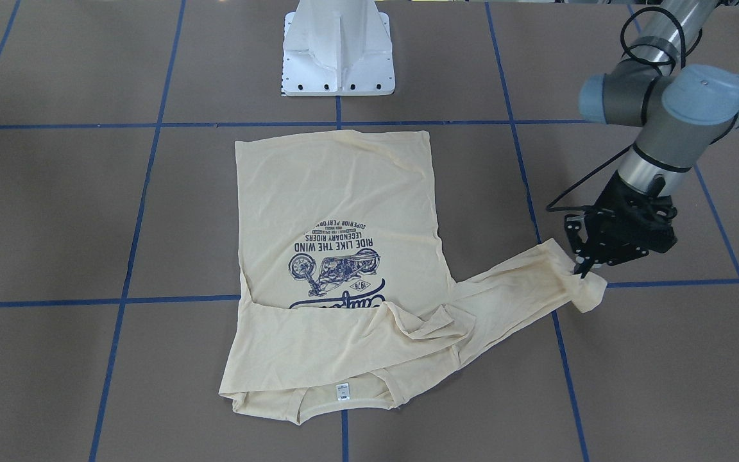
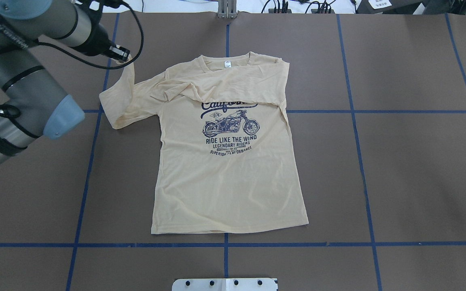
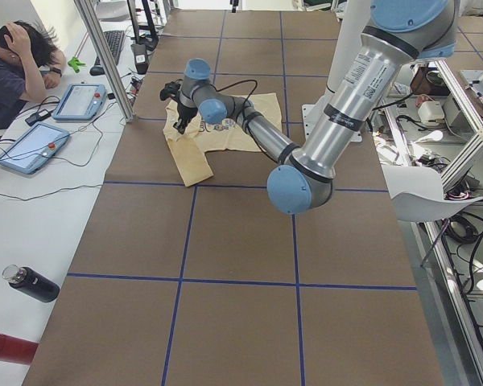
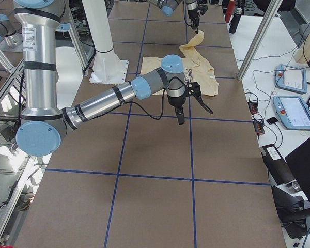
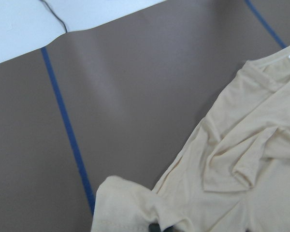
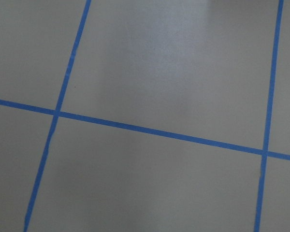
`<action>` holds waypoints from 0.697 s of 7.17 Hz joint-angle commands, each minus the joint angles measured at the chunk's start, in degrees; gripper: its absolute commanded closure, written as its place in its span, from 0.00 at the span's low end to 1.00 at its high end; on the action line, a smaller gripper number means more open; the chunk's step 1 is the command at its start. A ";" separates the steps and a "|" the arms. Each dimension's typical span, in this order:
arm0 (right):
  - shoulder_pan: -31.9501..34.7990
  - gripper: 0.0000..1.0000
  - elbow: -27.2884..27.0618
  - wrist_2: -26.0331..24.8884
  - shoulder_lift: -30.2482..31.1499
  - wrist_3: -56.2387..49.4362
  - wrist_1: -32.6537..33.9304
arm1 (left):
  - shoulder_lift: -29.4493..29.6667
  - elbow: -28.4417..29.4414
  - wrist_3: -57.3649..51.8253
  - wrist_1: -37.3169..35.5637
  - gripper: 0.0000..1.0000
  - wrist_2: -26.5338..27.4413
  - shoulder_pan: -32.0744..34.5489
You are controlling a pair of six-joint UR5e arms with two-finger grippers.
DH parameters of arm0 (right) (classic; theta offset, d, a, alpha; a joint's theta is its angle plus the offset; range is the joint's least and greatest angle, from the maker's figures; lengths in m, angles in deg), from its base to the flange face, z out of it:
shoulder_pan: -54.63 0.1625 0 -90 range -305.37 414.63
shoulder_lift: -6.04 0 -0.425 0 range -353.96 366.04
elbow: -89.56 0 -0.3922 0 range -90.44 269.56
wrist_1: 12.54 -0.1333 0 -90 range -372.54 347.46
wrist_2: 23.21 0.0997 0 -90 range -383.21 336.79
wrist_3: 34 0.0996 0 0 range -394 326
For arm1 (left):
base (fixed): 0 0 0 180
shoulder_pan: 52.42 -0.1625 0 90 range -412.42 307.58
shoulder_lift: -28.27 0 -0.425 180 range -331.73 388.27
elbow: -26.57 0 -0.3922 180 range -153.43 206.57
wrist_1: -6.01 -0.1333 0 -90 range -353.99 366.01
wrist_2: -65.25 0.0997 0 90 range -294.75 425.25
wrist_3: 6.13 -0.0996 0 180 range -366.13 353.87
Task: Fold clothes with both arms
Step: 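Fold the held sleeve across the shirt toward the collar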
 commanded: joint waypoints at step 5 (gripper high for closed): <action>10.46 0.00 7.18 8.27 6.95 -17.28 0.06 | 35.71 31.83 16.64 -7.33 1.00 6.63 -12.28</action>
